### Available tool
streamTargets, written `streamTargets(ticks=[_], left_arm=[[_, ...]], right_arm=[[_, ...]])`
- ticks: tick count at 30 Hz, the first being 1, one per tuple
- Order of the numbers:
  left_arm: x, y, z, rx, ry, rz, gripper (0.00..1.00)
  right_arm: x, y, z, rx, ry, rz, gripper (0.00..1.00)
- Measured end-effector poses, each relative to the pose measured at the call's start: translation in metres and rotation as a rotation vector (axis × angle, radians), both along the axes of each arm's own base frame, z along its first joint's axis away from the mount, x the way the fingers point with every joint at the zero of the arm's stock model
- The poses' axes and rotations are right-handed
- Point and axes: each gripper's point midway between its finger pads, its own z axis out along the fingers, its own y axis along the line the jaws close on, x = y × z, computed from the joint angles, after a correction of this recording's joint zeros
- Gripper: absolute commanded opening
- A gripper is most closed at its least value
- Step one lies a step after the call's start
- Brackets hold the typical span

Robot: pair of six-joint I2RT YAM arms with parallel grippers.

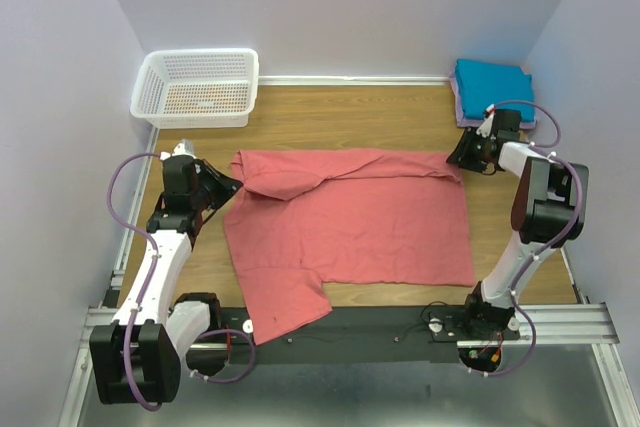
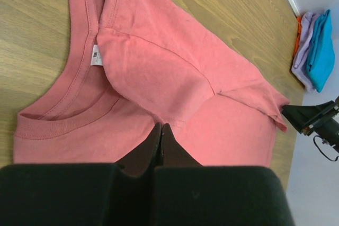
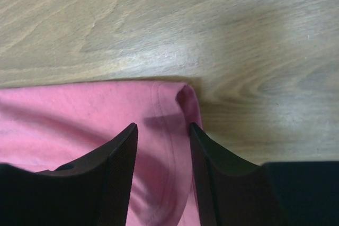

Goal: Fold and stack the t-shirts
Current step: Fold the tshirt

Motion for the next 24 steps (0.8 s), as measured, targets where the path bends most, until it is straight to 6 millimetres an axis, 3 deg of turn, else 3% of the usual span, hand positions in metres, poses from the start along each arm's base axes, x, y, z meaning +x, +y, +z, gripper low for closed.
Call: streamTargets(ticks=[10,14,17,24], left_arm=[[-0.002,0.001,-0.008,0.010,0.019,-0.003,0.00],[-0.003,0.002,-0.013,0.020,0.026,-0.002,0.00],[-0.005,0.002,-0.017,0.022,0.038,-0.001,0.00],[-0.008,0.005,-0.025,0.032,0.057,0.011,0.00]], right_arm=[[0.015,0.001,-0.004,0.033,-0.015,0.024,0.48],[0.018,-0.001,-0.005,0.031,-0.019,0.029,0.36],[0.021,-0.003,-0.007,0.031,-0.021,0.033,0.17],[0.033,-0.010,-0.003,0.027,-0.042,0.037,0.12]])
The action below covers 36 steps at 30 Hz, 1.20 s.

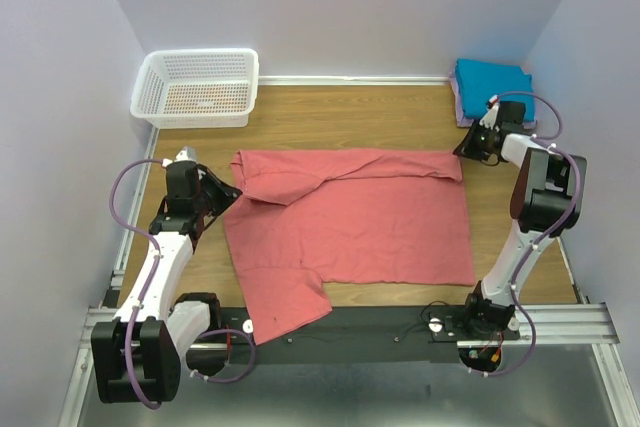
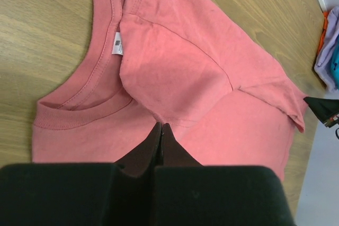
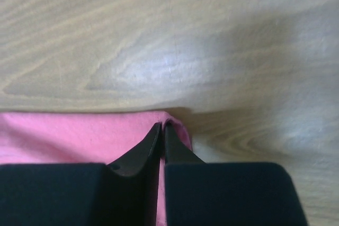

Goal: Fold and stack the t-shirts
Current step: Fold the tshirt

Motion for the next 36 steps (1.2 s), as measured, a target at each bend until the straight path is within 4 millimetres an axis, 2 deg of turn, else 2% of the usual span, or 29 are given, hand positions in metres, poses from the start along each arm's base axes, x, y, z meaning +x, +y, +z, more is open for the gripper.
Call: streamTargets(ticks=[6,13,17,21,24,28,30,33,36], left_arm=[[-0.002,0.002,-0.005,0.009,0.009,0.012,0.00],[-0.008,0.006,-0.010,0.024,0.026,0.025,0.00],[-0.011,0.008,-0.012,0.037,0.038,0.033,0.00],[-0.012,0.009,-0.010,0.041,0.030,0.037,0.00],[-0.012,0.009,-0.008,0.041,0.025,0.038,0.00],[-0.012,0.010,-0.007,0.043,0.020,0.038,0.00],[-0.012,0.010,-0.007,0.045,0.018,0.036,0.00],[-0.012,0.010,-0.007,0.048,0.017,0.034,0.00],[-0.012,0.010,-0.007,0.050,0.015,0.032,0.00]], right_arm=[[0.016,-0.006,0.006,-0.006,-0.029,-0.002,0.13],[0.020,-0.005,-0.007,0.007,-0.016,0.014,0.15],[0.023,-0.006,-0.004,0.003,-0.026,0.018,0.44],[0.023,-0.005,0.000,0.019,-0.027,0.008,0.53],[0.010,-0.003,0.006,0.029,-0.006,-0.032,0.58],[-0.010,-0.007,0.038,0.027,-0.018,-0.134,0.61],[-0.022,-0.007,0.065,0.042,-0.051,-0.209,0.61],[-0.039,-0.005,0.093,0.089,-0.089,-0.305,0.61],[-0.053,0.000,0.097,0.157,-0.080,-0.386,0.60]])
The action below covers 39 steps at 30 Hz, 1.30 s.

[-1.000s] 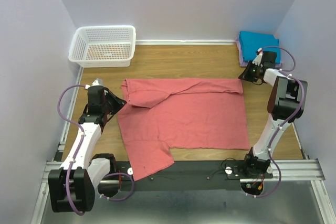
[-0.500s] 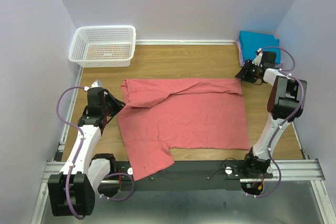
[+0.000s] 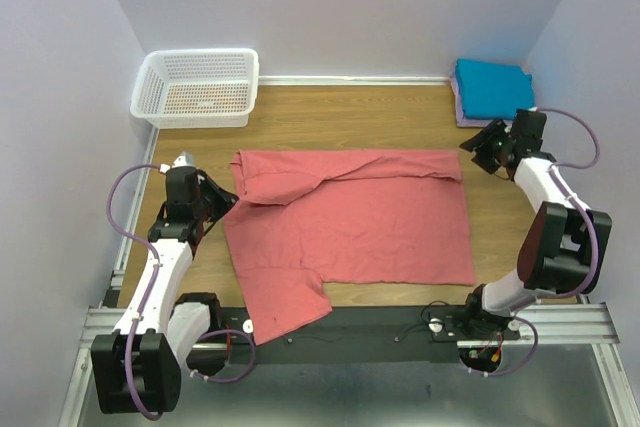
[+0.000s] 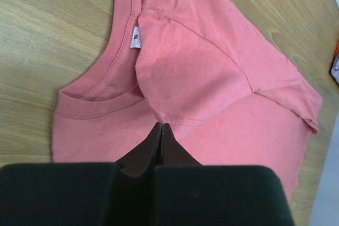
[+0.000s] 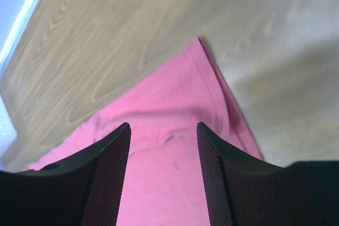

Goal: Fold and stack the t-shirts
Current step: Fold the tshirt

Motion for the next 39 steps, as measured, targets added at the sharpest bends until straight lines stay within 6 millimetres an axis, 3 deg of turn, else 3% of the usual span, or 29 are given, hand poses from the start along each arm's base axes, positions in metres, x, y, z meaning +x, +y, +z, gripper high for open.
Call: streamTargets(ticks=[2,7,18,29,35,39], left_arm=[[0.000,0.000,0.000,0.001,-0.001,-0.001,0.00],[0.000,0.000,0.000,0.004,-0.003,-0.004,0.00],[0.005,0.000,0.012,0.008,-0.026,-0.006,0.00],[0.012,0.001,0.055,0.022,-0.098,-0.013,0.00],[0.005,0.001,0.052,0.024,-0.074,-0.014,0.00],[0.002,0.003,0.050,0.032,-0.063,-0.010,0.00]], right_arm=[[-0.007,0.004,-0.007,0.055,0.026,-0.047,0.60],[-0.036,0.015,-0.048,0.197,0.161,-0.168,0.59],[-0.054,0.024,-0.098,0.352,0.289,-0.324,0.55],[-0.045,0.023,-0.096,0.365,0.254,-0.332,0.53],[-0.044,0.023,-0.099,0.364,0.254,-0.331,0.46],[-0.043,0.022,-0.100,0.355,0.252,-0.322,0.35]])
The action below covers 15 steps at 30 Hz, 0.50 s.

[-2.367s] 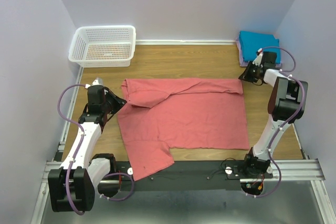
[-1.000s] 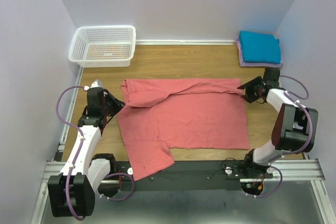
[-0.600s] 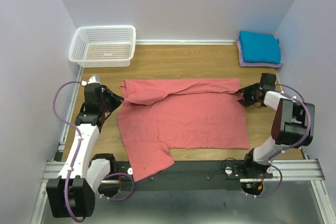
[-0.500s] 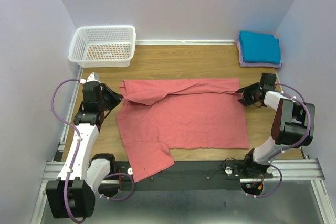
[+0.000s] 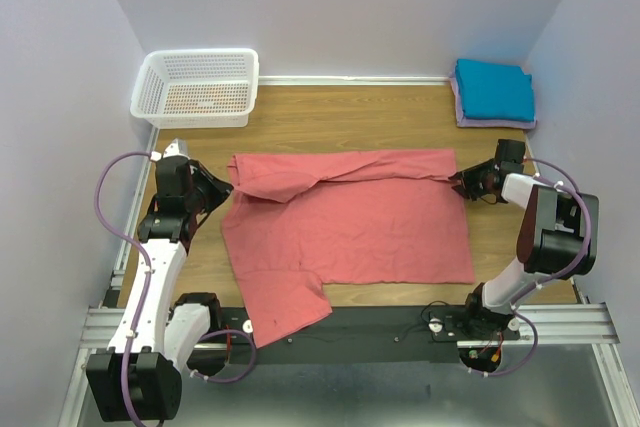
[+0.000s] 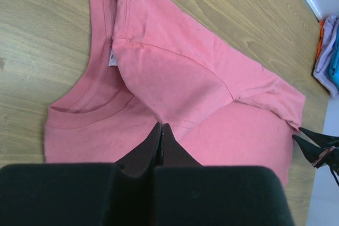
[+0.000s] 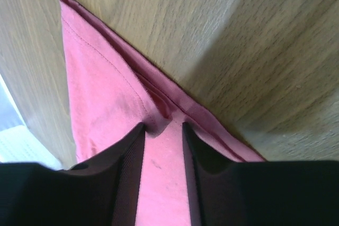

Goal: Fold and stack the t-shirts
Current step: Fold the tshirt

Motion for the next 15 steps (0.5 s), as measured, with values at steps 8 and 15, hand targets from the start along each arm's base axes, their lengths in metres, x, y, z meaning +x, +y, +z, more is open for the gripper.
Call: streamTargets(ticks=[8,15], left_arm=[[-0.005,0.001,-0.004,0.007,0.018,0.005,0.00],[-0.011,0.001,-0.019,0.006,0.057,0.005,0.00]], right_arm=[[0.000,-0.001,0.000,-0.024,-0.007,0.022,0.17],[-0.003,-0.003,0.001,-0.044,-0.011,0.031,0.07]])
